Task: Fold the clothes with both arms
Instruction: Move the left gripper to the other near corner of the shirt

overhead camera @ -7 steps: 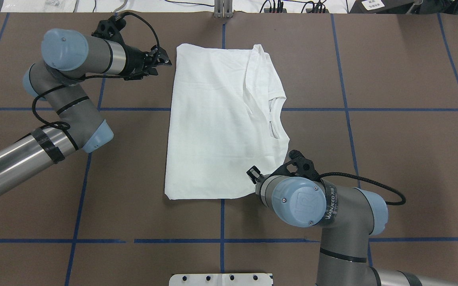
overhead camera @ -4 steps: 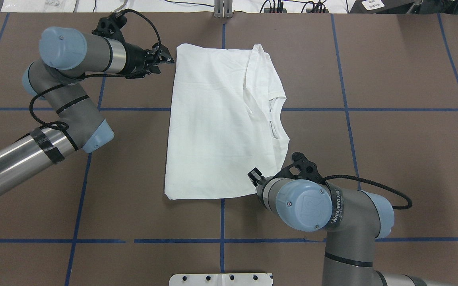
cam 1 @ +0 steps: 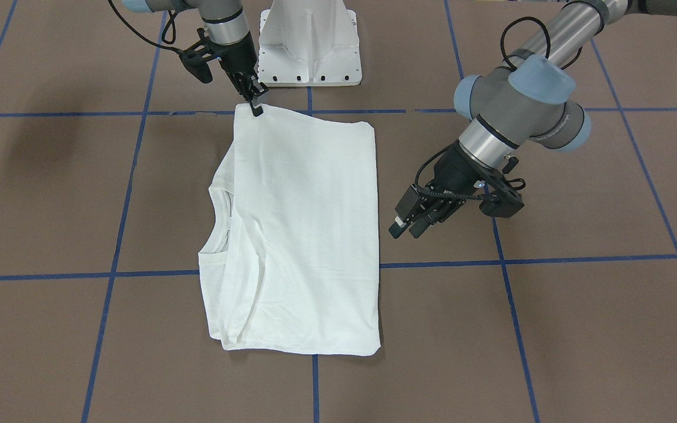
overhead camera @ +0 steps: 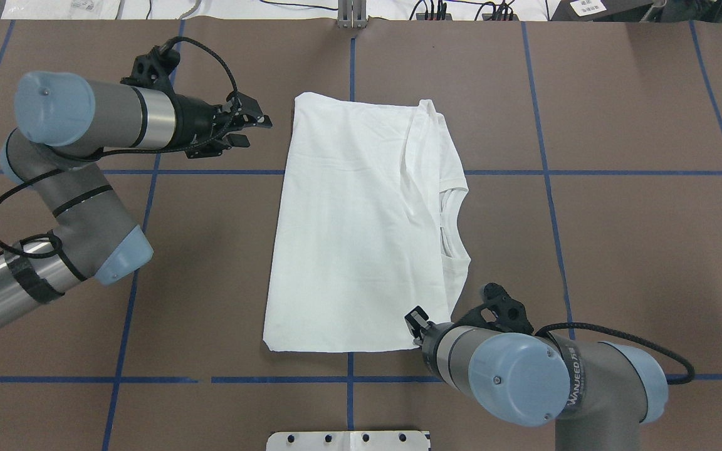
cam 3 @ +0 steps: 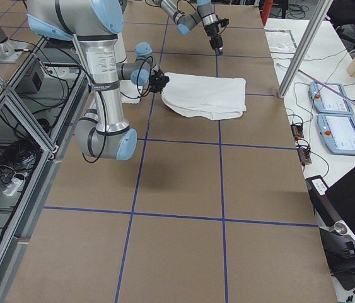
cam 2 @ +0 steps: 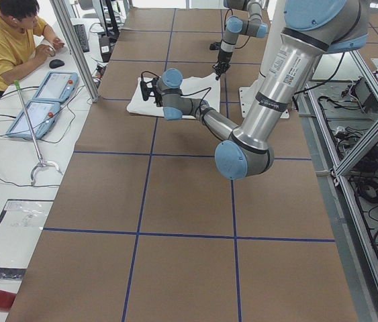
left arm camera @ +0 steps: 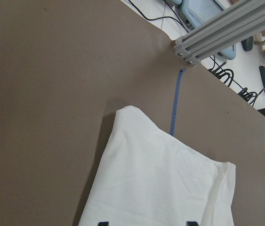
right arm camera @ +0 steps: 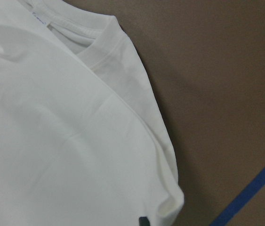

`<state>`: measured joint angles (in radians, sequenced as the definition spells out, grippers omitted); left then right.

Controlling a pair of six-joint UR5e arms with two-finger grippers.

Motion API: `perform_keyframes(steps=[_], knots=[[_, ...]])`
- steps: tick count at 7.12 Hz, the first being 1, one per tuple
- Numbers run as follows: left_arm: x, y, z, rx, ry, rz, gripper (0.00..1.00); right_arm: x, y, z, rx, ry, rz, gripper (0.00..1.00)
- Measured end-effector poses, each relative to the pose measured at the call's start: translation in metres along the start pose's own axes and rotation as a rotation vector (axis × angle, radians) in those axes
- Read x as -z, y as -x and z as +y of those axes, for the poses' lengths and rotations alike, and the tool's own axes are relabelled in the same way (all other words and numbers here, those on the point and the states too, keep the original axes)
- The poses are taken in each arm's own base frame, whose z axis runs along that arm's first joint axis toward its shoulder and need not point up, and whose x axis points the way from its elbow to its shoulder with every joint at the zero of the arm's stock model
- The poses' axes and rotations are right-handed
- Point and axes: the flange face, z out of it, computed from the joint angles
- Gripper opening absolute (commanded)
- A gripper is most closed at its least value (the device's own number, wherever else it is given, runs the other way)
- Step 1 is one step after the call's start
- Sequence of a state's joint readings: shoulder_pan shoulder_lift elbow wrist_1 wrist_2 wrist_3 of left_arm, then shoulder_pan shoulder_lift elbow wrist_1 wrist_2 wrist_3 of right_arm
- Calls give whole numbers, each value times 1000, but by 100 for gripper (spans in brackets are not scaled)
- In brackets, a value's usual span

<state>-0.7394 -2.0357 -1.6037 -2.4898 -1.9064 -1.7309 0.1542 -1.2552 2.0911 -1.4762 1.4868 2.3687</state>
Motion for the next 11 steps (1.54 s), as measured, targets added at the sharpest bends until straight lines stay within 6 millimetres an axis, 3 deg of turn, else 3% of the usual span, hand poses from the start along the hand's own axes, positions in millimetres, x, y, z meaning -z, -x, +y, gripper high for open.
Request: perform_keyframes(steps=[2,3,6,8,10,11], knots=[[21,9,96,82,74,-75,75,14,-12,2,7,-3,28,0],[23,28,145,114,86,-125,77,14,-15,0,8,-9,36,0],[6,68,244,202,140,-274,77,14,-18,-2,10,-13,42,0],[-3,77,280,202,176,-321,73,16,-18,-2,10,-11,40,0],[-9,84,294,197,181,-339,68,17,-18,-2,9,-9,39,0],[-12,87,296,195,181,-345,56,17,-18,-2,9,-9,39,0]])
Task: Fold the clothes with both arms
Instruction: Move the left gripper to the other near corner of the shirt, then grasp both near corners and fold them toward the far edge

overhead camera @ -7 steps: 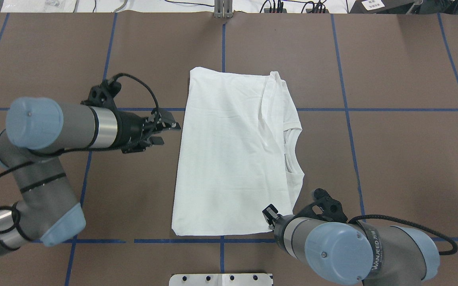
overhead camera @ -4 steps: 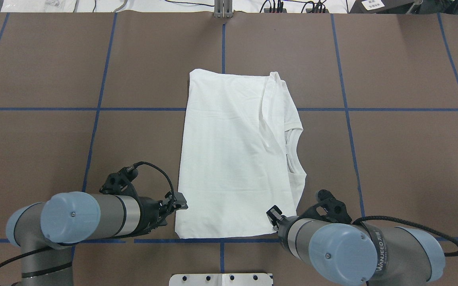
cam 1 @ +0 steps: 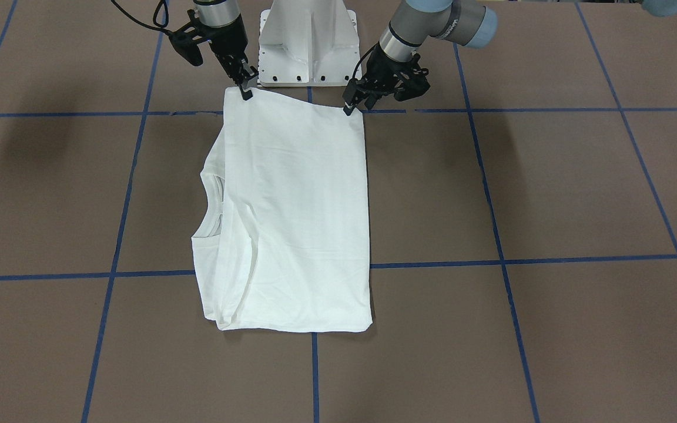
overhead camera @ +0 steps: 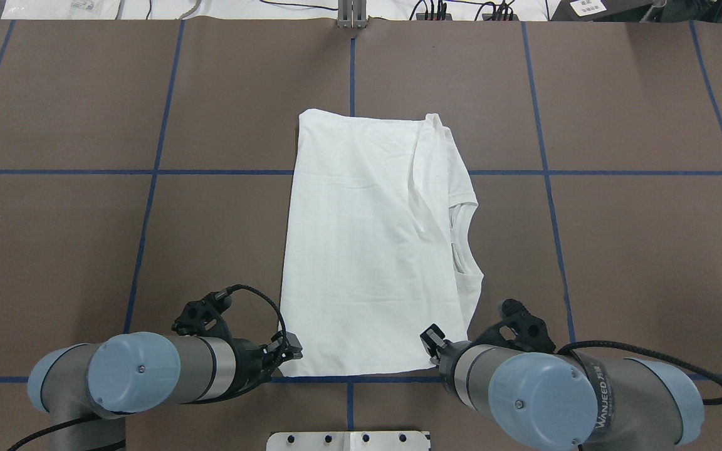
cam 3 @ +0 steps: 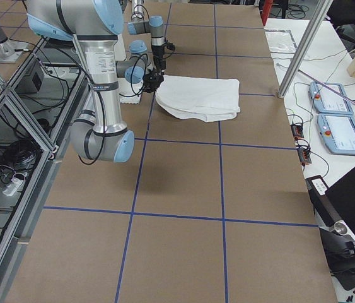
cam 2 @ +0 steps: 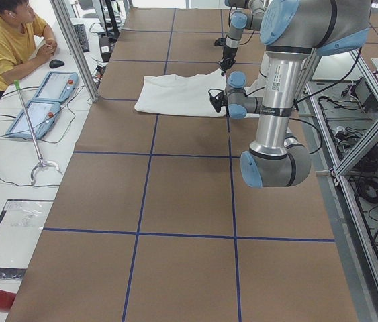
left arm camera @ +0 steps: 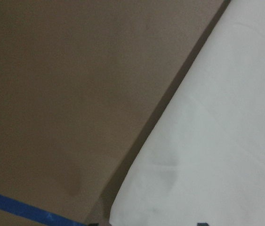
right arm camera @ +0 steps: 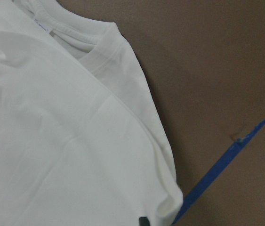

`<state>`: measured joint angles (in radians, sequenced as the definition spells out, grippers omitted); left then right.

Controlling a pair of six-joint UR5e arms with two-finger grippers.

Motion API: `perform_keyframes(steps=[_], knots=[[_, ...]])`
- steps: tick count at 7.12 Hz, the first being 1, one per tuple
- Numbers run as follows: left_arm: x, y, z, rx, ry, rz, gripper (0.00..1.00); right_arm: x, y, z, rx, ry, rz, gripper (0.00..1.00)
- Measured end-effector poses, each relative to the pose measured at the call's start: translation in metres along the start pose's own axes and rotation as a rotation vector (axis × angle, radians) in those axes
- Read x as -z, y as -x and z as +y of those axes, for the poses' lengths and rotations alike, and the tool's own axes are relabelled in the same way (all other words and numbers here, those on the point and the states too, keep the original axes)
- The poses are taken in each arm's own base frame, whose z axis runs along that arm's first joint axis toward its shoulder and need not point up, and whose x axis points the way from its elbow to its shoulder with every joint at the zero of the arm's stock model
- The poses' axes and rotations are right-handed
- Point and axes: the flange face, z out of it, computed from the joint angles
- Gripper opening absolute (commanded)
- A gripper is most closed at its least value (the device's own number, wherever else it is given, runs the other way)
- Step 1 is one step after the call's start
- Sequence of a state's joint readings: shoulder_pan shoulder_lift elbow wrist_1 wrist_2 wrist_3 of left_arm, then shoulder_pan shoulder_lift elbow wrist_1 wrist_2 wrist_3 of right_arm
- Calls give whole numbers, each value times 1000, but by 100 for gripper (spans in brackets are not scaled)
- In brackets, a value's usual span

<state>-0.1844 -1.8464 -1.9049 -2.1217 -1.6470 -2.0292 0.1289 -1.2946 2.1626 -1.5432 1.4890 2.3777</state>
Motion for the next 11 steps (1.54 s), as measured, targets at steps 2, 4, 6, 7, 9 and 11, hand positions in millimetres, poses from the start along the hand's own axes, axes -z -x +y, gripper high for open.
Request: perform_keyframes(steps=[2,4,6,7,9,11], knots=[[-6,4,2,-1,-2,-12,1,0,0,0,0,0,-1,0],[-10,5,3,-2,-1,-18,0,1,1,0,0,1,-3,0],[-7,0,6,-3,5,-7,0,2,1,0,-1,2,-4,0],[4,-6,8,-4,13,14,0,4,2,0,-1,5,-7,0],[45,-12,14,-1,37,61,0,14,-4,7,9,30,-9,0],[82,-21,26,29,68,98,0,25,-17,18,30,65,-2,0]])
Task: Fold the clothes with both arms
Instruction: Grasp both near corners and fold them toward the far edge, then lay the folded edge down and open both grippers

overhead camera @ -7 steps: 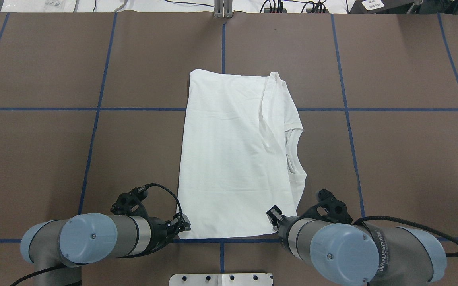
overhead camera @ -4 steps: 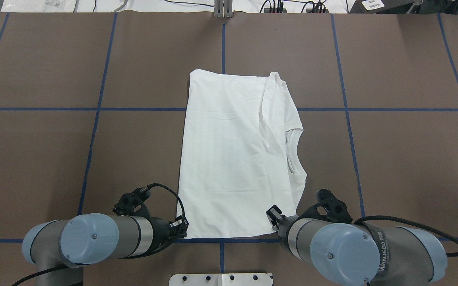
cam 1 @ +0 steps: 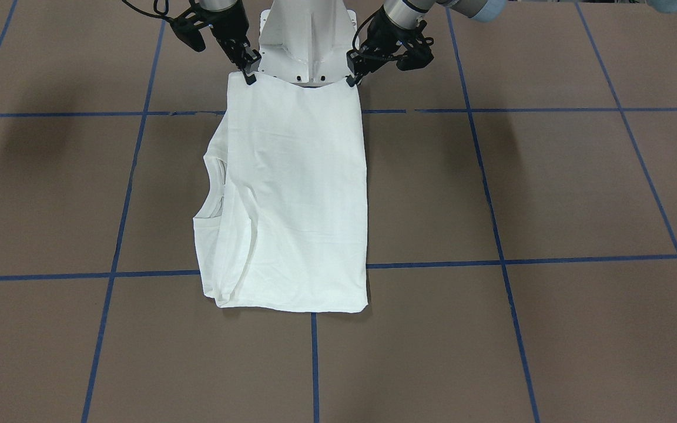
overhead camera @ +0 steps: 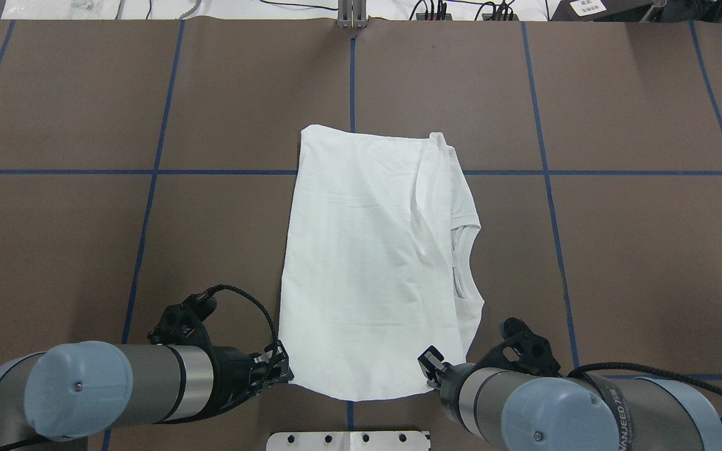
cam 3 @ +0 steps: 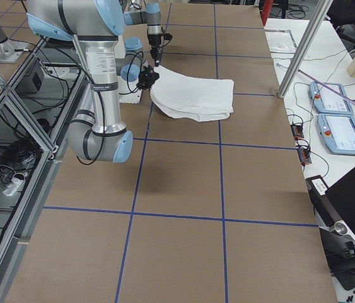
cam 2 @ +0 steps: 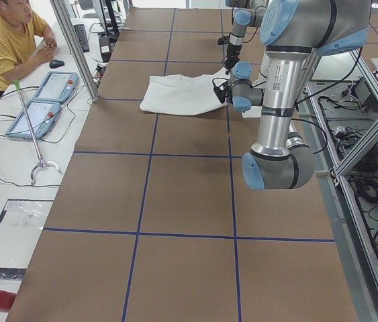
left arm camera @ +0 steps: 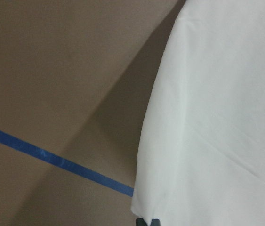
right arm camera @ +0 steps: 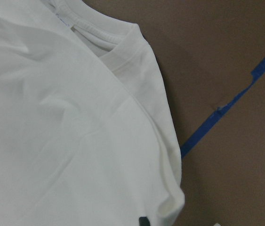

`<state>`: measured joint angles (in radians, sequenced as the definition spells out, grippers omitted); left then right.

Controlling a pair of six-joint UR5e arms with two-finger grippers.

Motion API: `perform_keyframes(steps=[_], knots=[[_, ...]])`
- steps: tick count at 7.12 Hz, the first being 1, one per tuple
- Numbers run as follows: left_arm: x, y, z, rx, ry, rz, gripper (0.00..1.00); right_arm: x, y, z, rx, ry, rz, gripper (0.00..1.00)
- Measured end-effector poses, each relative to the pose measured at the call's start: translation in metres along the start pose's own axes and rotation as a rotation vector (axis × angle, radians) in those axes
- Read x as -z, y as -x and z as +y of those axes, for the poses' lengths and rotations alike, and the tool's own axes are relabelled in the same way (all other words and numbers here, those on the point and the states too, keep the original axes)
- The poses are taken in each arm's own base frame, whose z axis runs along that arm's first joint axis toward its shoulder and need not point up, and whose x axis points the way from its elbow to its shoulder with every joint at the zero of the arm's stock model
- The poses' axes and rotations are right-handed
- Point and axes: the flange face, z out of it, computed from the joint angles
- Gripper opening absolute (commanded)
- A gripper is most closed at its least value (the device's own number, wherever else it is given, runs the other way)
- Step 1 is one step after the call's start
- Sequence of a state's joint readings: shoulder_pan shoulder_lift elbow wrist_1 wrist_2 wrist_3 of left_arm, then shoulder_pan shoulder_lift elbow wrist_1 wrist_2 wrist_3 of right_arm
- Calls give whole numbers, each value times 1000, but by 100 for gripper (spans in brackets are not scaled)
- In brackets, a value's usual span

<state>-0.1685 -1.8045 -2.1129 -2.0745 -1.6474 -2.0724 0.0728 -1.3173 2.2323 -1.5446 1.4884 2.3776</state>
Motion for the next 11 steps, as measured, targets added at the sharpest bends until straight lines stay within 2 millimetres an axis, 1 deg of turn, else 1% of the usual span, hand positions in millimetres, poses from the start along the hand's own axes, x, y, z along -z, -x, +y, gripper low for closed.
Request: perform_keyframes(steps=[1,2,3,4,5,6,7,8,9,10,11], knots=[[15,-6,7,14,13,12,0,13,-5,-2,3,16,-6,0],[26,-10,14,31,25,21,0,28,-9,-7,3,30,-14,0],[34,-13,19,43,38,31,0,40,-10,-11,-1,40,-25,0],[43,-19,22,46,46,52,0,49,-2,-21,-15,36,-46,0],[51,-31,13,30,29,81,0,58,14,-41,-40,22,-70,0],[59,-50,-9,-17,-19,119,0,62,38,-65,-49,11,-81,0],[62,-71,-39,-77,-88,145,0,57,72,-91,-34,-8,-87,0],[48,-93,-74,-126,-166,143,0,46,108,-121,-14,-39,-78,0],[26,-114,-113,-161,-241,120,0,37,141,-150,12,-72,-71,0],[8,-129,-154,-191,-308,94,0,23,168,-174,44,-106,-55,0],[-5,-134,-188,-212,-351,84,0,3,193,-192,79,-136,-28,22]])
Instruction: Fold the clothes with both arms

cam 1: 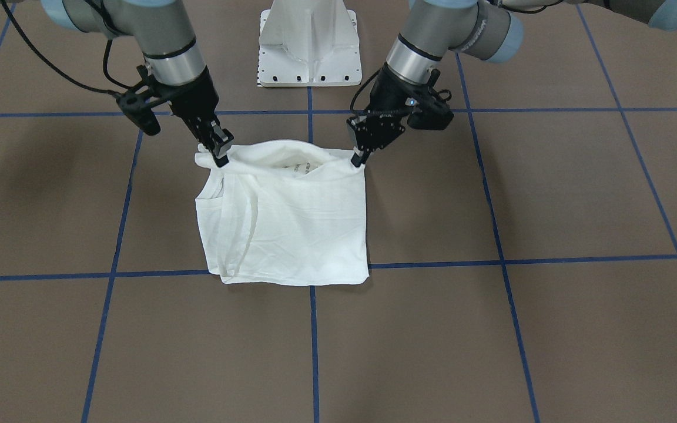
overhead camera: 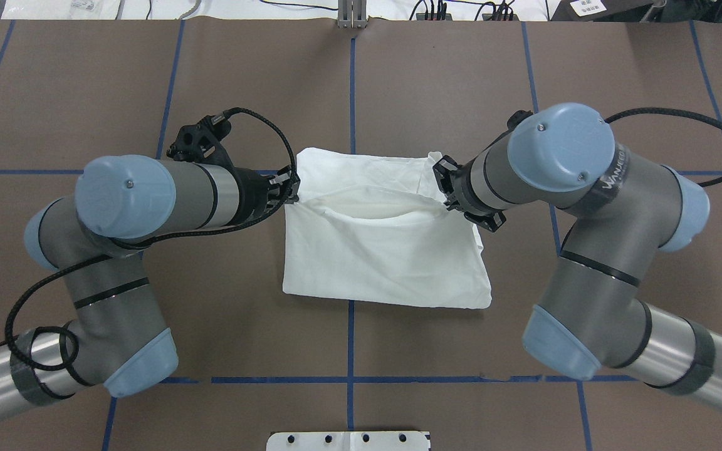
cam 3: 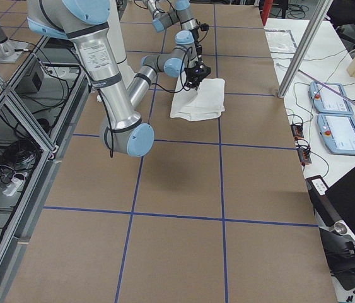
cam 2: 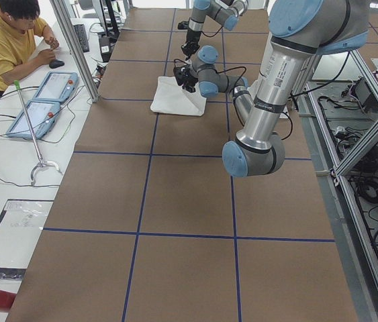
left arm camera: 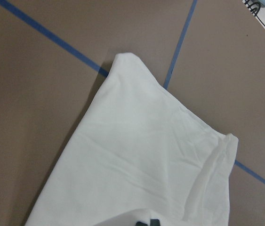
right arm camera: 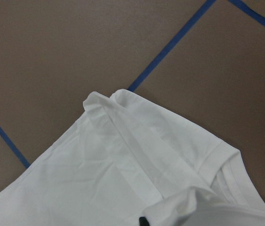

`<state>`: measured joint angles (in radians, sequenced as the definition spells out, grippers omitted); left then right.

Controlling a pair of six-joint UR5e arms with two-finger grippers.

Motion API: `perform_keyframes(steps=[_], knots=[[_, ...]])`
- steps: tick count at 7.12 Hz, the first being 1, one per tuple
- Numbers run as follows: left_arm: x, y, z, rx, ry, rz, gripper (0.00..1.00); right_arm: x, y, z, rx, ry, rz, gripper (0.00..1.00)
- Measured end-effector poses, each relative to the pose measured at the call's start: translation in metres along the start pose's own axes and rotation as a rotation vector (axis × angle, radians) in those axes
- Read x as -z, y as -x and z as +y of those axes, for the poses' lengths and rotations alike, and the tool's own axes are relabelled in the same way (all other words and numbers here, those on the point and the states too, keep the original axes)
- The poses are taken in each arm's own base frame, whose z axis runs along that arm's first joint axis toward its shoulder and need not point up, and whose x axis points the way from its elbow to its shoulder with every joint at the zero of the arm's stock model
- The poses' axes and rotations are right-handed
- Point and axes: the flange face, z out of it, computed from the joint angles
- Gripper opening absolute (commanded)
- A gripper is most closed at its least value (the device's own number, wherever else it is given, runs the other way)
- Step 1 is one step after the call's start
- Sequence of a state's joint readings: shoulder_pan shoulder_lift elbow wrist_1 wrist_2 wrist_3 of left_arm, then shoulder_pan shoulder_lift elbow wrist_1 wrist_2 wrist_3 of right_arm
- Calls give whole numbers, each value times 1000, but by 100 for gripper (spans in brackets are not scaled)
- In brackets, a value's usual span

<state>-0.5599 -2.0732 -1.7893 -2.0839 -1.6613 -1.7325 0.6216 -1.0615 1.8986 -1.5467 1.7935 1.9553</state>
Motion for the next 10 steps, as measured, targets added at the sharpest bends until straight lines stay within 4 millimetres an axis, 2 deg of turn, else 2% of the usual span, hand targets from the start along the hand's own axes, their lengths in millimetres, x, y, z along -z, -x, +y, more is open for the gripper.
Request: perform_keyframes(steps=[1,2,3,4,5,6,8,9,10], knots=[[-24,7,-18,-10,-21,9,45,-22,19,-14,51,-16,29,59],[-50,15,-36,-15,-39,23,55,-46,38,-32,98,-18,46,100],[-78,21,-64,-27,-70,26,65,-76,60,-60,147,-15,41,100],[-94,25,-96,-48,-108,25,68,-95,72,-100,227,-18,22,100],[-97,28,-126,-68,-143,26,68,-96,72,-152,303,-17,13,100],[-93,29,-146,-85,-162,27,68,-89,61,-200,357,-15,18,100],[-70,39,-189,-165,-120,15,67,-74,32,-274,435,-17,38,100],[-47,58,-216,-242,-79,2,67,-64,10,-312,473,1,48,100],[-15,85,-247,-333,-51,-10,67,-49,-18,-354,507,25,51,100]])
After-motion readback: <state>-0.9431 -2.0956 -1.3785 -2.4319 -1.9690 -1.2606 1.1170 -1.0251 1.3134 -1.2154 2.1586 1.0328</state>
